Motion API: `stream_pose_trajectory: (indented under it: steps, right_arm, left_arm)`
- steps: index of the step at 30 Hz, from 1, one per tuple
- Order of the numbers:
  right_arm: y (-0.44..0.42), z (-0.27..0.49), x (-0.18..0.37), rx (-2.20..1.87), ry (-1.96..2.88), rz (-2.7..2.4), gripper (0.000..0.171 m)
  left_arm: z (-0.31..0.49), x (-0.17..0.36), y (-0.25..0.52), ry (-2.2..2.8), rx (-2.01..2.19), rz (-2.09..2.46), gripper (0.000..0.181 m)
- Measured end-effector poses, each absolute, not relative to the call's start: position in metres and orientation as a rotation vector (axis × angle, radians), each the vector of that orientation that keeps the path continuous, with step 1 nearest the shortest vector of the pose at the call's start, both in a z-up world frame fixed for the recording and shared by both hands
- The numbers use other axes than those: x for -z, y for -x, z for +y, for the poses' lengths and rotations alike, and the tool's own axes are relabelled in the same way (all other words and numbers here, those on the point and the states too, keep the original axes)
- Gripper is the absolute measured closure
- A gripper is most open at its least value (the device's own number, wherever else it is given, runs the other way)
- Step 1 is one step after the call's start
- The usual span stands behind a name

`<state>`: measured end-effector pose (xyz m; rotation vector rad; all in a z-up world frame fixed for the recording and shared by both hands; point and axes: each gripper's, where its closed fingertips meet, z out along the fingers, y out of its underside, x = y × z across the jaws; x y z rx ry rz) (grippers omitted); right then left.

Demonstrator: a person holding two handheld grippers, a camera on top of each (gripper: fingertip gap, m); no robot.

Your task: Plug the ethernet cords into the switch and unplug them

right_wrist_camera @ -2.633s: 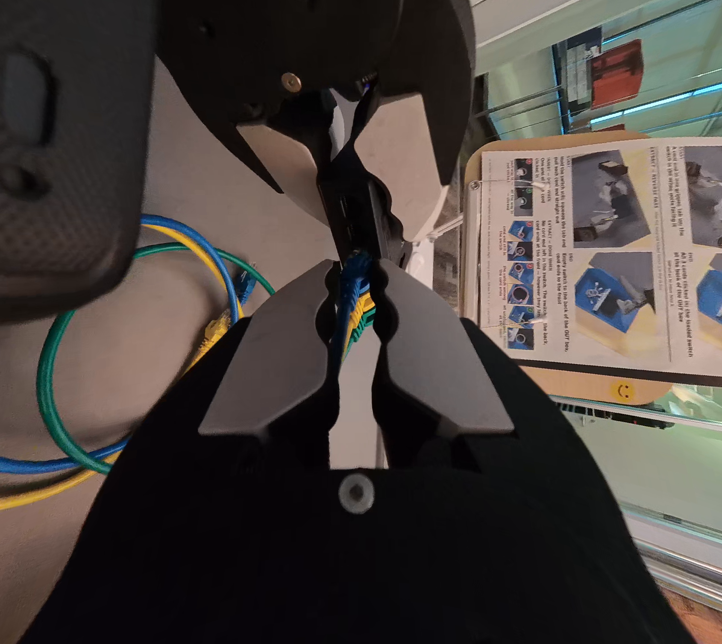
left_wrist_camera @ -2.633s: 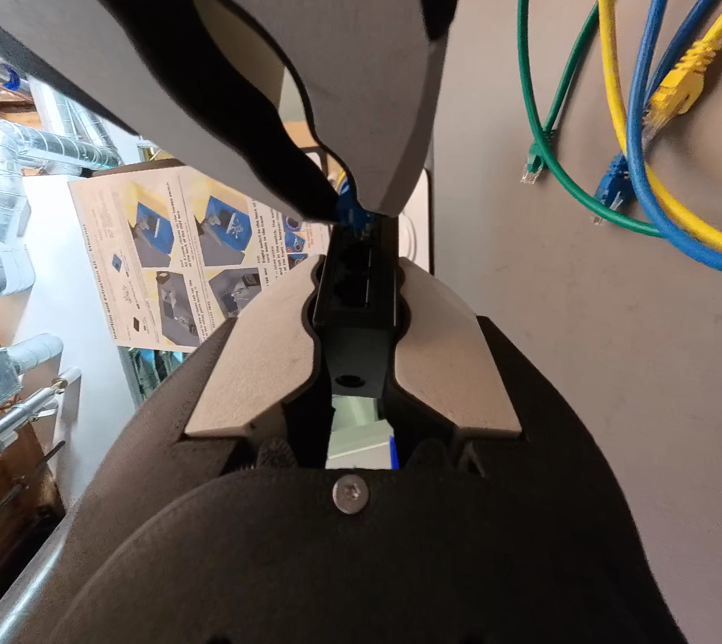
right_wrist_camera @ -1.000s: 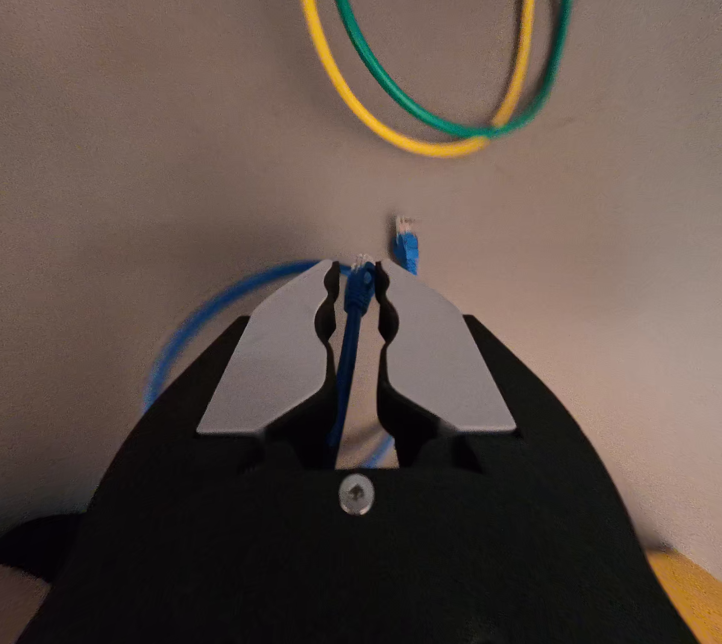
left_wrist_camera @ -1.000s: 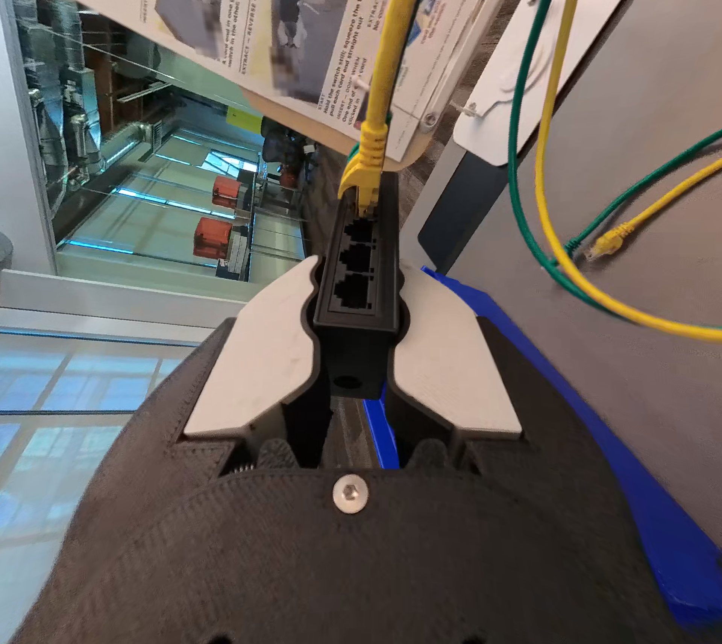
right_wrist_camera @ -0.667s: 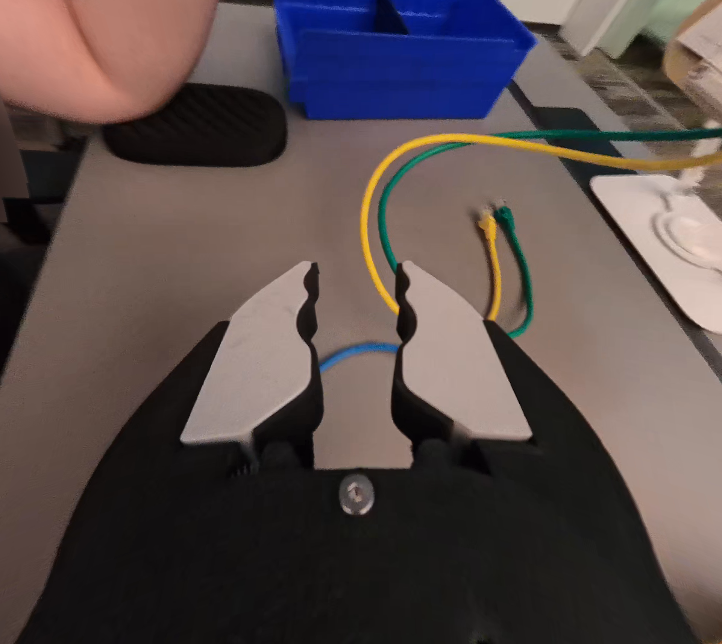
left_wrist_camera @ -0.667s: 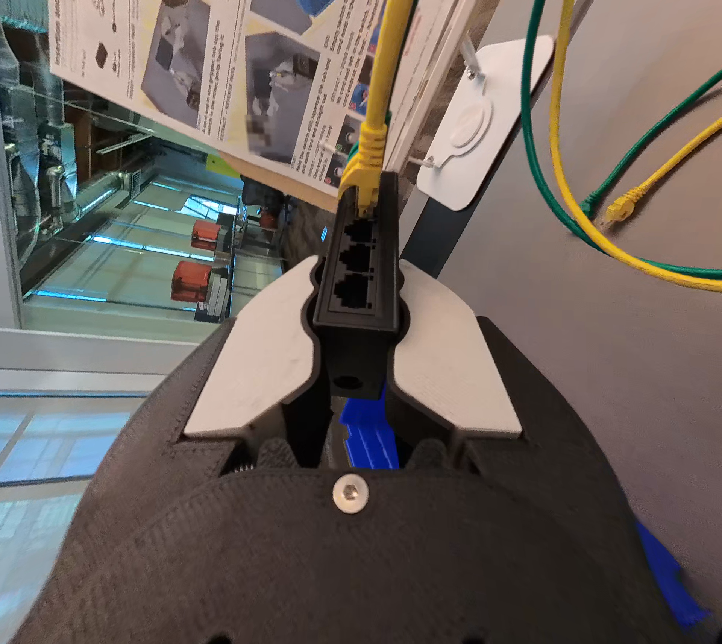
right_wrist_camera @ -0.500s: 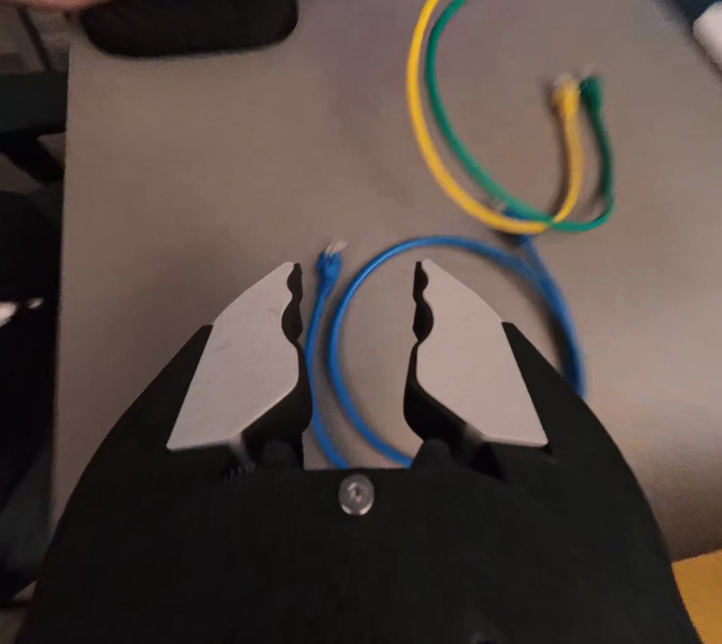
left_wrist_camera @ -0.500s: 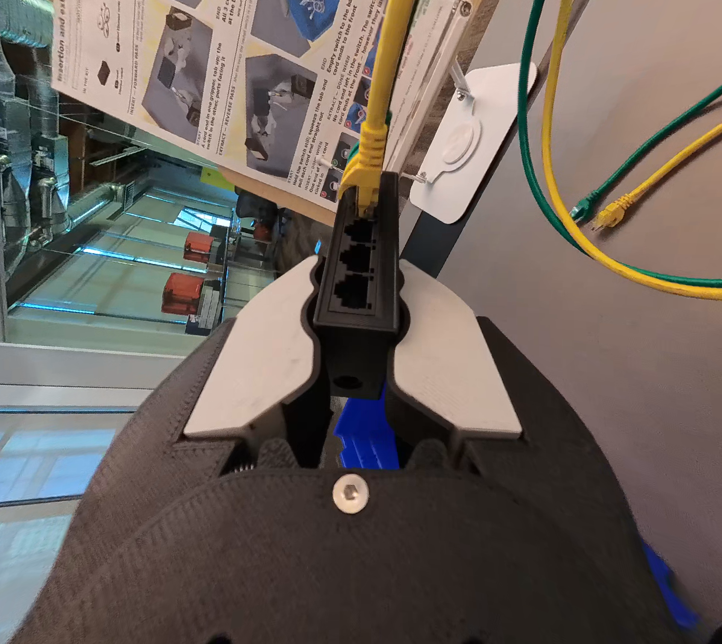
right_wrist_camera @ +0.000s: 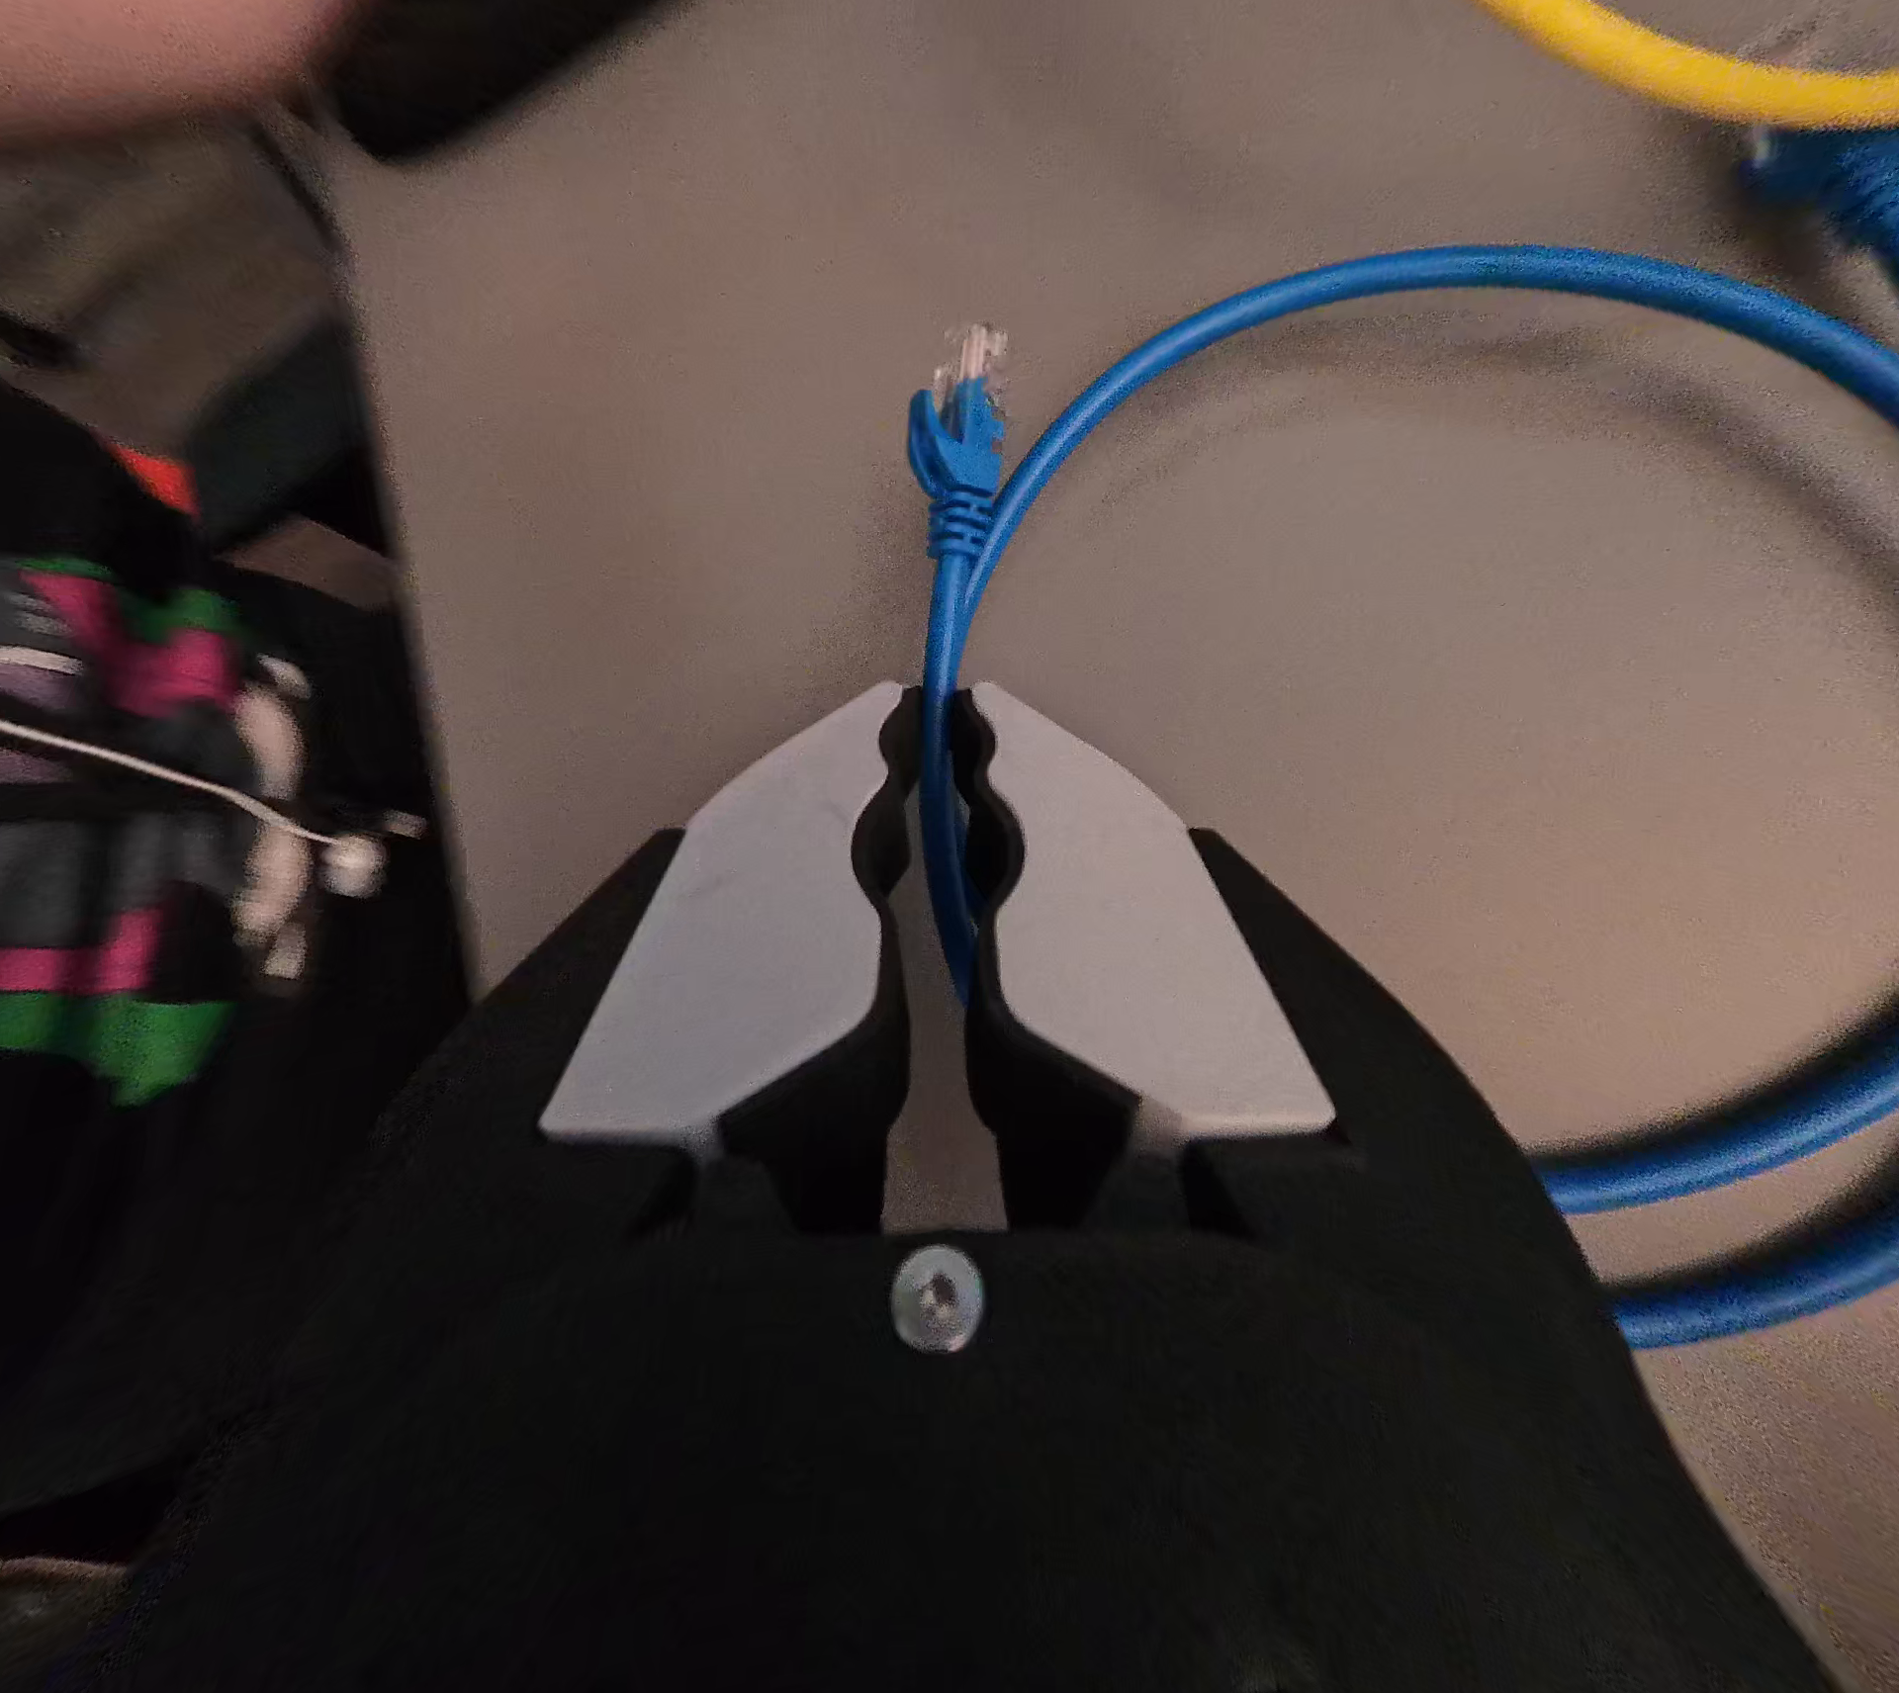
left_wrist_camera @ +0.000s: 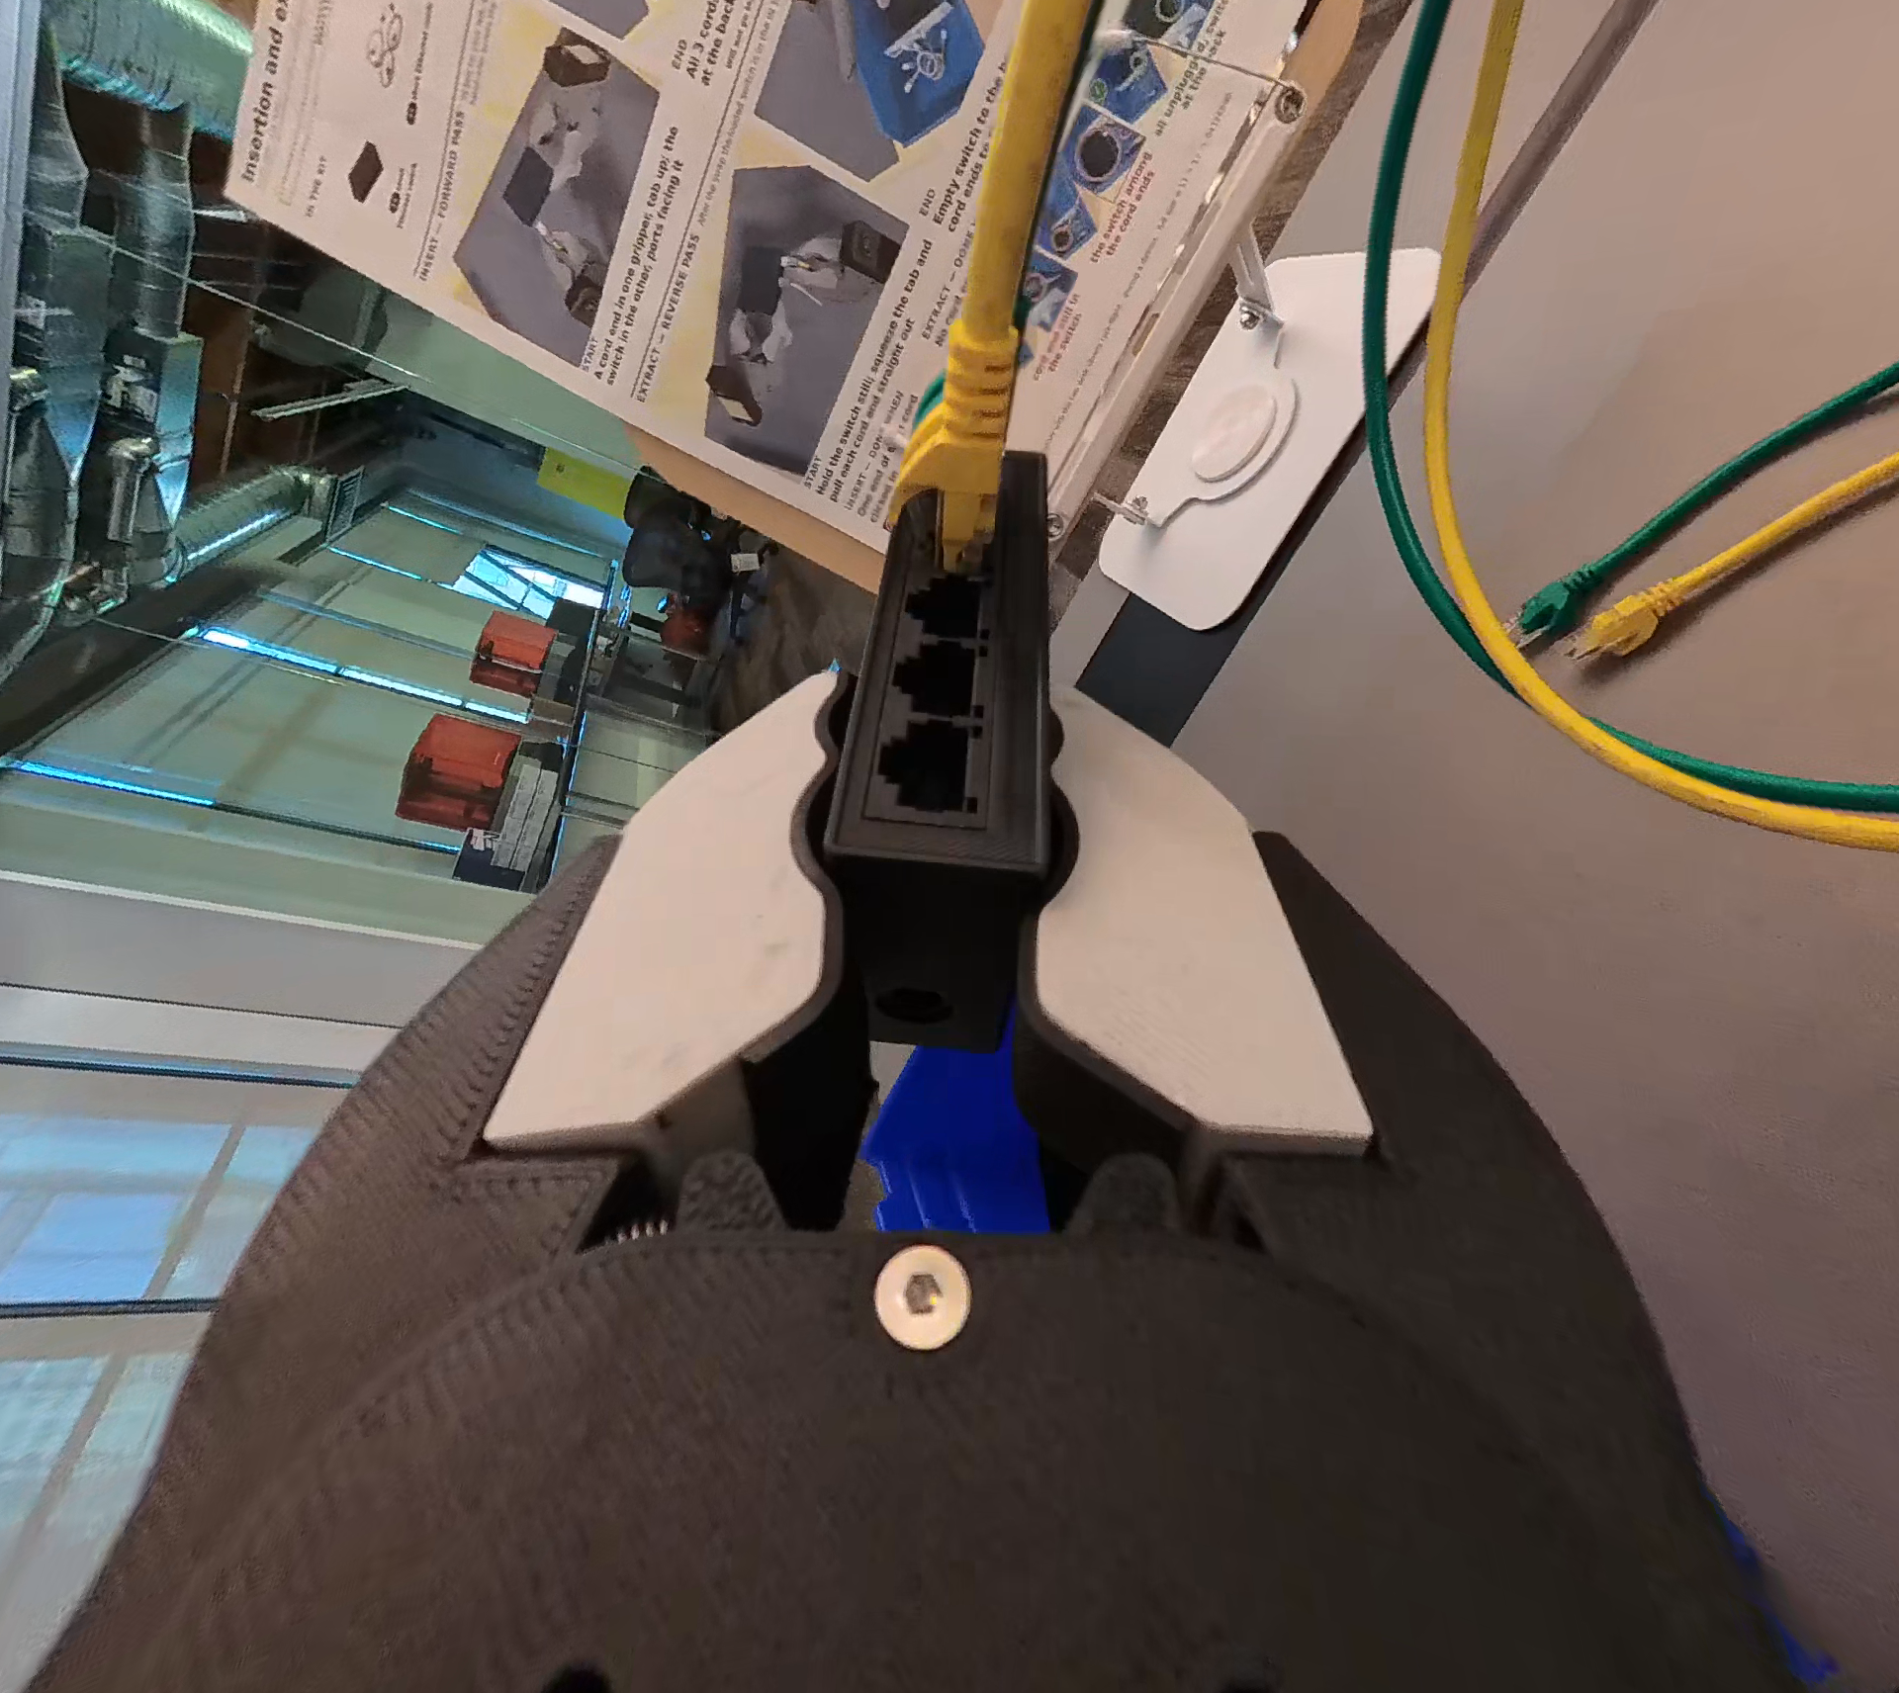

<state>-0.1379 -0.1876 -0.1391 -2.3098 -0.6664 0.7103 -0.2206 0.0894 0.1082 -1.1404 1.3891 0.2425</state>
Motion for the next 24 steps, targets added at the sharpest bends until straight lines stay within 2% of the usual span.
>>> stream_pose_trajectory:
  steps: [4,8,15,18,24]
  right_arm:
    - [0.150,-0.201,0.060,-1.006,2.023,-0.490,0.164]
    - [0.131,-0.219,-0.025,-1.138,1.762,-0.390,0.165]
    - [0.049,-0.249,-0.148,-0.763,1.551,-0.354,0.164]
    - [-0.009,-0.239,-0.151,-0.421,1.658,-0.286,0.164]
    - [-0.104,-0.215,-0.091,-0.111,1.870,-0.093,0.163]
  left_arm:
    - [0.091,-0.112,0.224,1.150,-0.228,1.369,0.151]
    - [0.096,-0.114,0.230,1.173,-0.219,1.345,0.151]
    - [0.101,-0.115,0.235,1.197,-0.214,1.329,0.151]
    - [0.099,-0.113,0.231,1.189,-0.216,1.340,0.151]
    - [0.093,-0.110,0.223,1.170,-0.220,1.365,0.151]
